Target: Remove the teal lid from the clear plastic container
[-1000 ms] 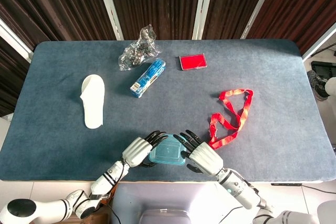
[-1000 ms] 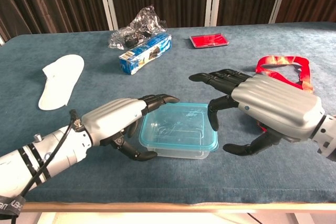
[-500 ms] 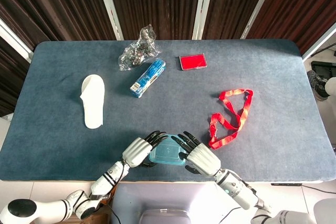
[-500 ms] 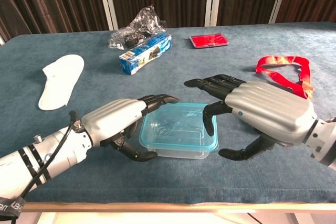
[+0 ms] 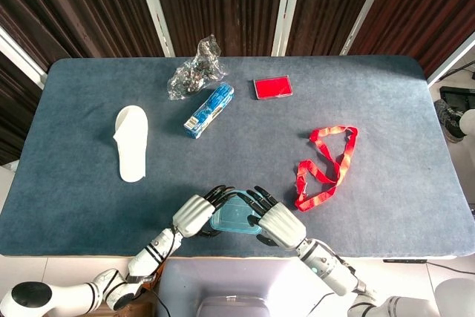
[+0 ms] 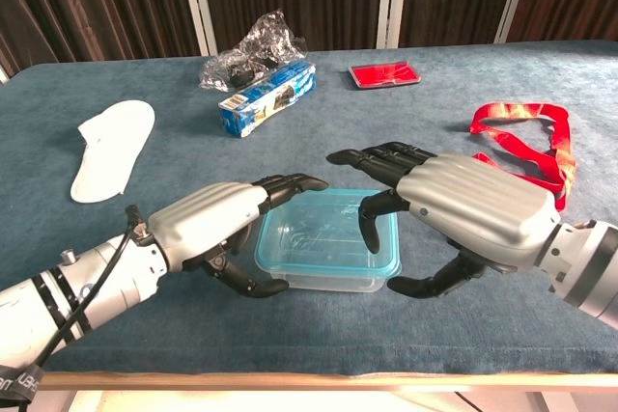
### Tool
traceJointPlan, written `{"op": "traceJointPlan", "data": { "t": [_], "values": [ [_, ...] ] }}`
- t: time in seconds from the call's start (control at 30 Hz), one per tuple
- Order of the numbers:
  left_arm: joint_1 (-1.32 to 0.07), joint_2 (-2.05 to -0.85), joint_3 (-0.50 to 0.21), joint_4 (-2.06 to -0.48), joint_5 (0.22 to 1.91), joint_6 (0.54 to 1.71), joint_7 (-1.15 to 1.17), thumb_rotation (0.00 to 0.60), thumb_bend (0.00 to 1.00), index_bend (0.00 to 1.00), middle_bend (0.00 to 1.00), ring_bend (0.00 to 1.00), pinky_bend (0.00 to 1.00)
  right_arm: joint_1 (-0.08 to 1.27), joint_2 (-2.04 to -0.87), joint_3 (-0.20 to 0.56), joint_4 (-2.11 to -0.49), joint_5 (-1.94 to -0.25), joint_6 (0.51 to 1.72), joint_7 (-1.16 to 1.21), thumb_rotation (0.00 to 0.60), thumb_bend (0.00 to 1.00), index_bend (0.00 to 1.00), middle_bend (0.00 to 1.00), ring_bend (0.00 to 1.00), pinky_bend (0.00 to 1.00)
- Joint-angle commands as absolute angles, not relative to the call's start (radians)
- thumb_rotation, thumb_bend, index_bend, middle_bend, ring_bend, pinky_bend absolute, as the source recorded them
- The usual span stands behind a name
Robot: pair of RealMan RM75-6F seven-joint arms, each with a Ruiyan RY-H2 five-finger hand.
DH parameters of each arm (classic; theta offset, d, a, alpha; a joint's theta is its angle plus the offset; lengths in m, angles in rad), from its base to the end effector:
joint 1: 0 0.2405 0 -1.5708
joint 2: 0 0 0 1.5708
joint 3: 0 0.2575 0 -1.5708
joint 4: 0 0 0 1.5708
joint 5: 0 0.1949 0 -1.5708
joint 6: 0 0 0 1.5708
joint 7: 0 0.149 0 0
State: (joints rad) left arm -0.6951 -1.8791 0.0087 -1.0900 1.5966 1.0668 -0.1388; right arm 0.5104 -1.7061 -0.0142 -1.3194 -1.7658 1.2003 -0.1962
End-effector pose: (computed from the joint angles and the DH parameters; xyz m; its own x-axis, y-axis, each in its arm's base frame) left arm -0.1386 0.2827 -0.1022 0.3331 0.3588 0.8720 0.7909 -0.6098 -0.0512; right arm -0.1594 -0.2414 -0.0464 0.4757 -0.1029 0.8735 -0.6738 -0.6811 0.2867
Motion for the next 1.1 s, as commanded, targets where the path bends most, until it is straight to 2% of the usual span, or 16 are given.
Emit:
{"op": "traceJointPlan", "data": {
  "t": [0.03,1.1],
  "values": [
    [-0.694,-1.878,0.009,-1.091,1.598,1.068,-0.139,0.6,0.35,0.0,0.72,0.54,0.67,0.512,-1.708,-0.013,-1.319,-1.761,1.201,-0.204,0.6,0.37,0.64,0.12,0.0,0.0],
    [-0.694,-1.896,0.023,-1.065,1.609,1.065,-0.13,0.6,0.35,0.0,0.74,0.55,0.69,0.523,-1.697,-0.015,-1.361,-1.727,1.213,-0.2,0.6,0.37,0.64,0.13,0.0,0.0]
  ]
}}
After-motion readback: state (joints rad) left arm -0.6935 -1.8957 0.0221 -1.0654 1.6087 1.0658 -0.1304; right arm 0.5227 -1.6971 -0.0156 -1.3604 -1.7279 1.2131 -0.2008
